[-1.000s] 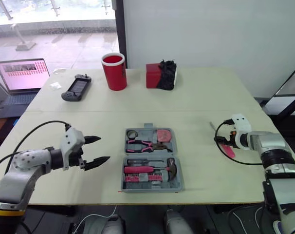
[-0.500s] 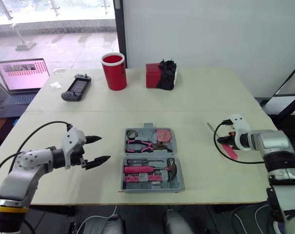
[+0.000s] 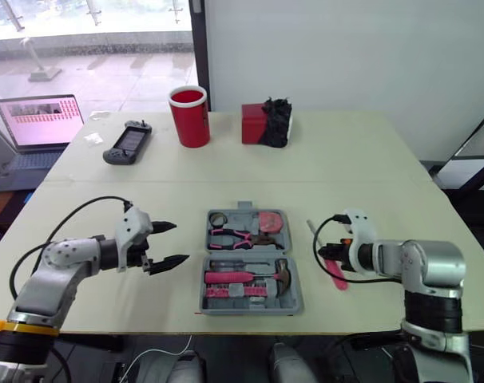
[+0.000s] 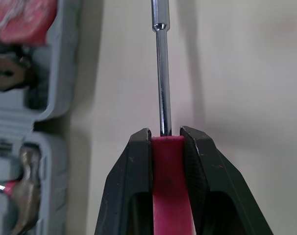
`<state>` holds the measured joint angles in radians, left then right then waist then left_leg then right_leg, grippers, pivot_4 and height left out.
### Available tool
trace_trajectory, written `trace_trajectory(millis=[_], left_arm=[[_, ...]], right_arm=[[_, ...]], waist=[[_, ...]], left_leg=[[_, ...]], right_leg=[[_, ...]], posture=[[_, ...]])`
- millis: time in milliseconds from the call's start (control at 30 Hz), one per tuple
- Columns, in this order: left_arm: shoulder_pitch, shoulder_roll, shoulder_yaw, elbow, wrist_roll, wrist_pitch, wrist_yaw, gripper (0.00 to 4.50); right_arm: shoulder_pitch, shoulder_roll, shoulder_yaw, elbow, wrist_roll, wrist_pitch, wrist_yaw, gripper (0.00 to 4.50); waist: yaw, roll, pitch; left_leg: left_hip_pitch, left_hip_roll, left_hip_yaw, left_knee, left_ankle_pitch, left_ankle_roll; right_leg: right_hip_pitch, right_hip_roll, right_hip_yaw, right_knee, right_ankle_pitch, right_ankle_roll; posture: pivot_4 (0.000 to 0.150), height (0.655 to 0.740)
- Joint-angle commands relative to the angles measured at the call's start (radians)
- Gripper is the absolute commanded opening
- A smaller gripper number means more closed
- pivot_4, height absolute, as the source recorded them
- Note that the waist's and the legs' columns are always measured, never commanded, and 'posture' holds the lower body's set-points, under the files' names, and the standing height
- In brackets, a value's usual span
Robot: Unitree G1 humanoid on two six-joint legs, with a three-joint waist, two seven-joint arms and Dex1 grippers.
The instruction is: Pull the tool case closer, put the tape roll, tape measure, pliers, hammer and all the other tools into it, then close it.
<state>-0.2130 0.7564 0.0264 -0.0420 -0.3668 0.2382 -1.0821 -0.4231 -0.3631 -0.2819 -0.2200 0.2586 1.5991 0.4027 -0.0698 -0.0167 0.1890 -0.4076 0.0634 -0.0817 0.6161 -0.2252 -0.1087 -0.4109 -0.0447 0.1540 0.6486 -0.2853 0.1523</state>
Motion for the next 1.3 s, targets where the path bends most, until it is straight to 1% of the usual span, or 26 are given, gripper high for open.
trace_trajectory(millis=[33, 67, 100, 133, 200, 300, 333, 400, 467, 500, 533, 600, 667, 700, 767, 800, 867, 967, 1000, 1033, 1167, 1300], left_arm=[[-0.015, -0.002, 0.005, -0.003, 0.007, -0.023, -0.007, 4.50], [-0.016, -0.003, 0.004, -0.003, 0.008, -0.024, -0.007, 4.50], [-0.017, -0.004, 0.004, -0.003, 0.008, -0.024, -0.007, 4.50], [-0.016, -0.006, 0.003, -0.003, 0.009, -0.025, -0.006, 4.50], [-0.012, -0.007, 0.003, -0.008, 0.010, -0.027, -0.007, 4.50], [-0.006, -0.006, 0.006, -0.014, 0.011, -0.027, -0.005, 4.50], [-0.004, -0.006, 0.007, -0.016, 0.010, -0.027, -0.004, 4.50], [0.005, -0.003, 0.014, -0.021, 0.009, -0.026, -0.001, 4.50], [0.013, 0.002, 0.022, -0.027, 0.007, -0.025, 0.003, 4.50], [0.015, 0.002, 0.026, -0.030, 0.007, -0.025, 0.006, 4.50], [0.019, 0.003, 0.032, -0.035, 0.005, -0.024, 0.012, 4.50], [0.027, 0.004, 0.041, -0.046, 0.003, -0.022, 0.020, 4.50], [0.038, 0.005, 0.046, -0.060, -0.001, -0.017, 0.027, 4.50], [0.053, 0.006, 0.051, -0.071, -0.002, -0.018, 0.029, 4.50], [0.074, 0.007, 0.059, -0.086, -0.003, -0.017, 0.033, 4.50], [0.084, 0.007, 0.062, -0.092, -0.002, -0.018, 0.034, 4.50], [0.093, 0.007, 0.063, -0.098, -0.001, -0.018, 0.036, 4.50], [0.112, 0.007, 0.070, -0.121, -0.007, -0.008, 0.049, 4.50], [0.119, 0.007, 0.072, -0.127, -0.008, -0.006, 0.052, 4.50], [0.125, 0.007, 0.074, -0.135, -0.008, -0.004, 0.055, 4.50], [0.146, 0.006, 0.082, -0.153, -0.004, 0.002, 0.074, 4.50], [0.169, 0.010, 0.092, -0.162, 0.004, -0.007, 0.085, 4.50]], right_arm=[[0.009, 0.008, -0.024, -0.046, -0.010, 0.005, -0.045, 0.36], [0.014, 0.011, -0.023, -0.050, -0.003, 0.007, -0.048, 0.36], [0.017, 0.013, -0.022, -0.053, 0.003, 0.008, -0.050, 1.40], [0.021, 0.009, -0.014, -0.055, 0.009, 0.004, -0.050, 1.76], [0.021, -0.013, 0.007, -0.053, 0.019, -0.009, -0.043, 2.84], [-0.011, -0.052, 0.009, -0.041, 0.039, -0.009, -0.024, 4.32], [-0.020, -0.064, 0.008, -0.038, 0.045, -0.009, -0.019, 4.44], [-0.058, -0.124, 0.015, -0.017, 0.067, -0.013, 0.011, 4.44], [-0.129, -0.166, 0.006, 0.019, 0.099, -0.016, 0.048, 4.44], [-0.151, -0.193, 0.030, 0.023, 0.116, -0.033, 0.074, 4.44], [-0.164, -0.255, 0.110, 0.009, 0.113, -0.120, 0.128, 4.44], [-0.163, -0.332, 0.208, -0.015, 0.090, -0.359, 0.228, 4.44], [-0.153, -0.431, 0.320, -0.016, 0.033, -0.585, 0.347, 4.44], [-0.165, -0.498, 0.409, 0.006, 0.007, -0.652, 0.448, 4.44], [-0.189, -0.573, 0.515, 0.052, -0.022, -0.744, 0.580, 4.44], [-0.205, -0.613, 0.586, 0.089, -0.096, -0.878, 0.640, 4.44], [-0.227, -0.653, 0.663, 0.142, -0.191, -1.056, 0.704, 4.44], [-0.330, -0.694, 0.828, 0.338, -0.444, -1.642, 0.803, 4.44], [-0.364, -0.696, 0.866, 0.402, -0.513, -1.816, 0.804, 4.44], [-0.401, -0.687, 0.898, 0.475, -0.580, -1.938, 0.783, 4.44], [-0.501, -0.647, 0.976, 0.685, -0.758, -2.336, 0.702, 4.44], [-0.533, -0.604, 1.017, 0.780, -0.883, -2.556, 0.632, 4.44]], waist=[[0.000, 0.000, 0.000], [-0.002, 0.000, 0.000], [-0.002, 0.000, 0.000], [-0.002, 0.000, 0.000], [-0.002, 0.000, 0.000], [-0.001, 0.000, 0.000], [-0.001, 0.000, 0.000], [-0.001, 0.000, 0.000], [-0.002, 0.000, 0.000], [-0.003, 0.000, 0.000], [-0.003, 0.000, 0.000], [-0.003, 0.000, 0.000], [-0.003, 0.000, 0.000], [-0.002, 0.000, 0.001], [-0.002, -0.001, 0.001], [-0.001, -0.001, 0.001], [-0.001, -0.001, 0.002], [-0.003, -0.001, 0.004], [-0.005, -0.001, 0.005], [-0.006, -0.001, 0.005], [-0.005, -0.002, 0.006], [-0.003, -0.002, 0.006]], left_leg=[[0.000, 0.000, 0.000, 0.000, 0.000, 0.000], [0.000, 0.000, 0.000, 0.000, 0.000, 0.000], [0.000, 0.000, 0.000, 0.000, 0.000, 0.000], [0.000, 0.000, 0.000, 0.000, 0.000, 0.000], [0.000, 0.000, 0.000, 0.000, 0.000, 0.000], [0.000, 0.000, 0.000, 0.000, 0.000, 0.000], [0.000, 0.000, 0.000, 0.000, 0.000, 0.000], [0.000, 0.000, 0.000, 0.000, 0.000, 0.000], [0.000, 0.000, 0.000, 0.000, 0.000, 0.000], [0.000, 0.000, 0.000, 0.000, 0.000, 0.000], [0.000, 0.000, 0.000, 0.000, 0.000, 0.000], [0.000, 0.000, 0.000, -0.001, 0.000, 0.000], [0.000, 0.000, 0.000, -0.002, 0.000, 0.000], [0.000, 0.000, 0.000, -0.002, 0.000, 0.000], [0.000, 0.000, 0.001, -0.002, 0.000, 0.000], [0.000, 0.000, 0.001, -0.002, 0.000, 0.000], [0.000, 0.000, 0.001, -0.002, 0.000, 0.000], [0.000, 0.000, 0.002, -0.001, 0.000, 0.000], [0.000, 0.000, 0.003, 0.000, 0.000, 0.000], [0.000, 0.000, 0.004, 0.000, 0.000, -0.001], [0.000, 0.001, 0.004, -0.002, 0.000, -0.001], [0.001, 0.001, 0.004, -0.003, 0.000, -0.001]], right_leg=[[0.000, 0.000, 0.000, 0.000, 0.000, 0.000], [0.000, 0.000, 0.000, 0.000, 0.000, 0.000], [0.000, 0.000, 0.000, 0.000, 0.000, 0.000], [0.000, 0.000, 0.000, 0.000, 0.000, 0.000], [0.000, 0.000, 0.000, 0.000, 0.000, 0.000], [0.000, 0.000, 0.000, 0.000, 0.000, 0.000], [0.000, 0.000, 0.000, 0.000, 0.000, -0.001], [0.000, 0.000, 0.000, 0.000, 0.000, -0.001], [0.000, 0.000, 0.000, 0.000, 0.000, -0.001], [0.000, 0.000, 0.000, 0.000, 0.000, -0.001], [0.000, 0.000, 0.000, 0.000, 0.000, -0.001], [-0.001, 0.000, 0.000, 0.000, 0.000, -0.001], [-0.001, 0.000, 0.000, -0.001, -0.001, 0.000], [-0.001, 0.000, 0.000, -0.002, 0.000, 0.001], [-0.001, -0.001, 0.000, -0.003, 0.000, 0.002], [-0.001, -0.001, 0.000, -0.003, 0.000, 0.002], [-0.001, -0.001, 0.000, -0.003, -0.001, 0.001], [-0.001, -0.001, 0.000, -0.003, -0.001, -0.001], [-0.002, -0.001, 0.000, -0.003, 0.000, -0.001], [-0.002, -0.002, 0.001, -0.003, 0.000, -0.001], [-0.002, -0.002, 0.001, -0.002, 0.000, -0.001], [-0.003, -0.002, 0.001, -0.002, 0.000, 0.000]], posture=[[0.150, 0.7272], [0.150, 0.7272], [0.150, 0.7272], [0.150, 0.7272], [0.150, 0.7272], [0.150, 0.7272], [0.150, 0.7272], [0.150, 0.7272], [0.150, 0.7272], [0.150, 0.7272], [0.150, 0.7272], [0.150, 0.7272], [0.150, 0.7272], [0.150, 0.7272], [0.150, 0.7272], [0.150, 0.7272], [0.150, 0.7272], [0.150, 0.7272], [0.150, 0.7272], [0.150, 0.7272], [0.150, 0.7272], [0.150, 0.7272]])
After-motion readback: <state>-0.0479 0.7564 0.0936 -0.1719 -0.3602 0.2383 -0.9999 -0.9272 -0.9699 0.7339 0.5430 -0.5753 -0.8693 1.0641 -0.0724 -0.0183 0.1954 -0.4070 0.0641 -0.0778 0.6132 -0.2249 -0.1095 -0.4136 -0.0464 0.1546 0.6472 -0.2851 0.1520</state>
